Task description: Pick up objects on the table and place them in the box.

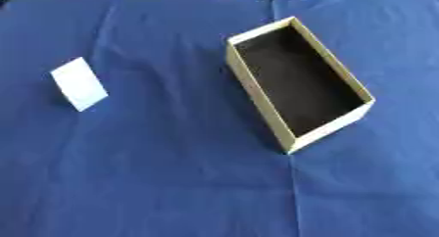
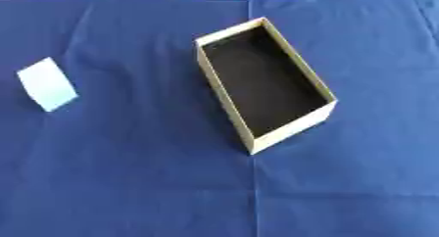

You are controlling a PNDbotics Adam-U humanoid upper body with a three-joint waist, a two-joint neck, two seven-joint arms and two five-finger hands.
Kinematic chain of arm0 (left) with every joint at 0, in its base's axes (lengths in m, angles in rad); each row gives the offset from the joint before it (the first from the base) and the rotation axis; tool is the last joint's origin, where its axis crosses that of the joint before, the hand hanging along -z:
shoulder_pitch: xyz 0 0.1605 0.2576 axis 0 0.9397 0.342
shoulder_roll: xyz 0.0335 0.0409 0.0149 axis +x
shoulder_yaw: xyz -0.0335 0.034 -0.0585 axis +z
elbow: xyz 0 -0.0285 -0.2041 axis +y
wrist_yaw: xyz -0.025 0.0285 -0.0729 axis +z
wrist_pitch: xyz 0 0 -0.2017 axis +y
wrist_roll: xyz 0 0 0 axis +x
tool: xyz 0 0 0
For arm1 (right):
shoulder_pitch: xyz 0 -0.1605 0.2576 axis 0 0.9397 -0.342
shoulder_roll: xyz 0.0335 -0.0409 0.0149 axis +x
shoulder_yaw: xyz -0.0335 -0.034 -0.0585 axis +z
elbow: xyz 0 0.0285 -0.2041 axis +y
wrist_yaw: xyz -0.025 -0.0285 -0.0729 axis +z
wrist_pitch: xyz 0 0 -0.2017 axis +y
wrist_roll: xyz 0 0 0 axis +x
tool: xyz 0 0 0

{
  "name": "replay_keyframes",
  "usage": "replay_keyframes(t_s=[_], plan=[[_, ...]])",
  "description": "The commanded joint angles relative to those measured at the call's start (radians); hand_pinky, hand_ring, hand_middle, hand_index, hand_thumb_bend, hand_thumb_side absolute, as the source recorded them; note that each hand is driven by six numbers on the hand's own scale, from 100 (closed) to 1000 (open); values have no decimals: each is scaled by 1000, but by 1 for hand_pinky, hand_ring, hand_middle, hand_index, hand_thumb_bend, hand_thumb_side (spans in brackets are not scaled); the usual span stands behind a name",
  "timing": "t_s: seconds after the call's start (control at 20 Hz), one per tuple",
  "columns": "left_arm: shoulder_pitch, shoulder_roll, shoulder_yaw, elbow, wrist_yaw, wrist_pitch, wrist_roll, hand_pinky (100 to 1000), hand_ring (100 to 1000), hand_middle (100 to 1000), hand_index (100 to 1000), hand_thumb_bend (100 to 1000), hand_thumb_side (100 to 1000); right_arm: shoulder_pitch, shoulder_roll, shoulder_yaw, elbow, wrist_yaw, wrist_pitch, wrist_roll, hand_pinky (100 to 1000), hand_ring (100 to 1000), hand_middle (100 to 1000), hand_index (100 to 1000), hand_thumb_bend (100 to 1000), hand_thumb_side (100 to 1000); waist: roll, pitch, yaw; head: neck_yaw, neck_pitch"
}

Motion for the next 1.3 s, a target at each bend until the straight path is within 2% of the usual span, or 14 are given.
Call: replay_keyframes(t_s=[0.05, 0.25, 0.55, 0.9, 1.15, 1.2, 1.3], plan=[[-6, 7, 8, -20, 5, 2, 0, 705, 698, 647, 789, 157, 714, -5, -14, -8, -11, 7, 2, 1, 682, 827, 653, 821, 100, 992, -4, -25, 1, 2, 8], [-12, 12, 5, -20, 6, 4, -3, 705, 699, 648, 791, 158, 714, -6, -16, -8, -11, 5, 2, 2, 682, 826, 654, 821, 100, 993, -4, -28, 3, 7, 26], [-27, 50, -2, -20, 1, 26, -15, 702, 700, 651, 795, 162, 719, -8, -20, -7, -11, 0, 0, 4, 682, 825, 654, 821, 100, 993, -2, -34, 3, 12, 31], [-111, 184, -11, -3, -68, 113, -73, 684, 697, 663, 811, 180, 711, -4, -31, -10, -11, -1, -2, 4, 681, 823, 655, 820, 100, 995, 4, -41, 2, 6, 24], [-210, 285, -51, 82, -130, 176, -134, 672, 707, 674, 829, 286, 709, 0, -40, -10, -11, 2, -4, 3, 681, 823, 655, 820, 100, 996, 8, -42, 2, -2, 15], [-230, 305, -61, 102, -143, 188, -147, 672, 718, 684, 839, 331, 723, 0, -41, -10, -11, 2, -4, 3, 681, 823, 654, 820, 100, 996, 8, -41, 2, -3, 12], [-270, 345, -93, 142, -167, 213, -171, 676, 735, 693, 850, 357, 743, -1, -44, -9, -11, 4, -4, 4, 681, 822, 654, 820, 100, 996, 9, -39, 1, -8, 6]])
